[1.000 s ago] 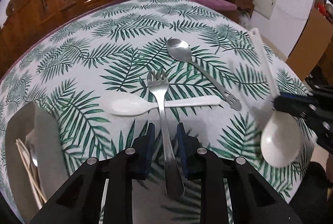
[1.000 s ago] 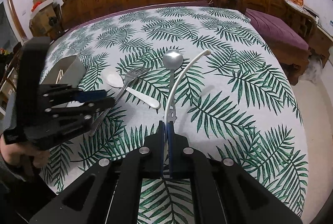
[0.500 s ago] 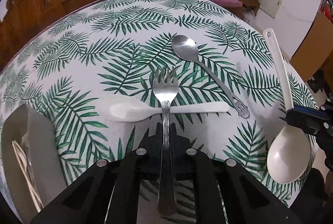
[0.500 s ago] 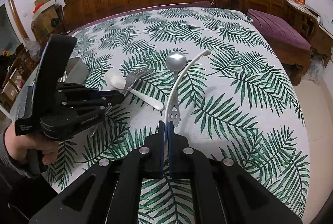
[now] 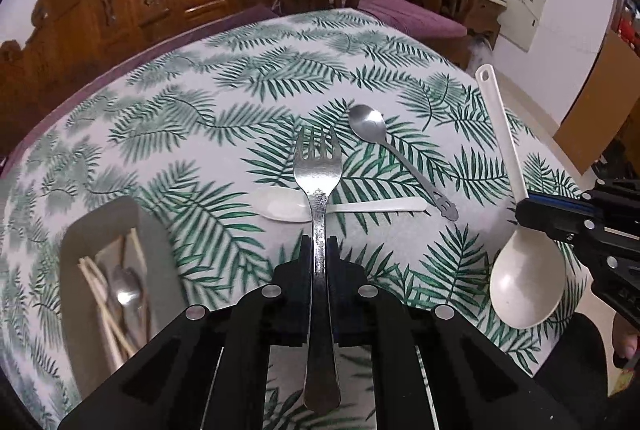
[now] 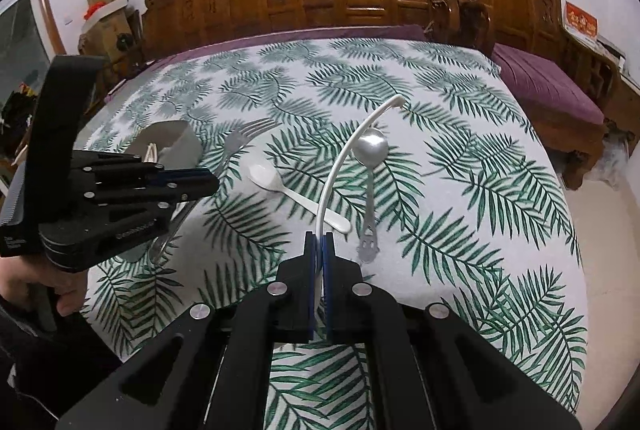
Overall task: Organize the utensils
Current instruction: 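Carry the metal fork into the tray and open the left gripper while the right holds the spoon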
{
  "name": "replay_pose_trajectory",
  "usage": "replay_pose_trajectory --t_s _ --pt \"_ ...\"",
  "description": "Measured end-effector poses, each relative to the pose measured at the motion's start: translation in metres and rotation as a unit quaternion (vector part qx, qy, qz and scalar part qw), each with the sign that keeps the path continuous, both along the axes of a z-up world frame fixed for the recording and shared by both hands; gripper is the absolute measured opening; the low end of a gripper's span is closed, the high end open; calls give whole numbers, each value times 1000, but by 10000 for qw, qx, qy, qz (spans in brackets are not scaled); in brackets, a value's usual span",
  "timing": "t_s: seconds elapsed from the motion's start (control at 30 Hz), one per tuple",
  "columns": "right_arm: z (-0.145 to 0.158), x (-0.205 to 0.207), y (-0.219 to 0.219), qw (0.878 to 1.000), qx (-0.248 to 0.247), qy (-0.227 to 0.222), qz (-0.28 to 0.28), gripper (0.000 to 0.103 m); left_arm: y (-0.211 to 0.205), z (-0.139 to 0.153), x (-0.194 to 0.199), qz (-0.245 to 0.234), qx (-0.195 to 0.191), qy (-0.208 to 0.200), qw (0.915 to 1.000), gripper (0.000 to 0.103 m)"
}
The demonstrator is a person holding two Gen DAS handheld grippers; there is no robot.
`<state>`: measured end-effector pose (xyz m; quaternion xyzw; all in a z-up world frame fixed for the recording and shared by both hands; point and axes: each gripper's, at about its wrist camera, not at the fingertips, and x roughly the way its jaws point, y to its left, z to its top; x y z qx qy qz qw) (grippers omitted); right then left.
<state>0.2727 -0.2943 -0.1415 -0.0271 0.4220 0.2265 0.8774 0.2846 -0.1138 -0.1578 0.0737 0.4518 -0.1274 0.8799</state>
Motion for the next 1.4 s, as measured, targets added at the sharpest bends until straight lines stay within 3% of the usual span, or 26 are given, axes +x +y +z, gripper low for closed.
replay_pose_trajectory --t_s 0.4,0.8,1.4 --pt "17 -16 25 9993 -15 -222 297 4 45 33 -29 348 -52 -307 9989 6" --pt "13 -23 40 9987 -43 -207 473 4 101 36 -30 819 -146 -353 9959 6" --pt "1 -23 52 9984 -72 -72 555 4 154 -28 -3 1447 -23 241 9892 6"
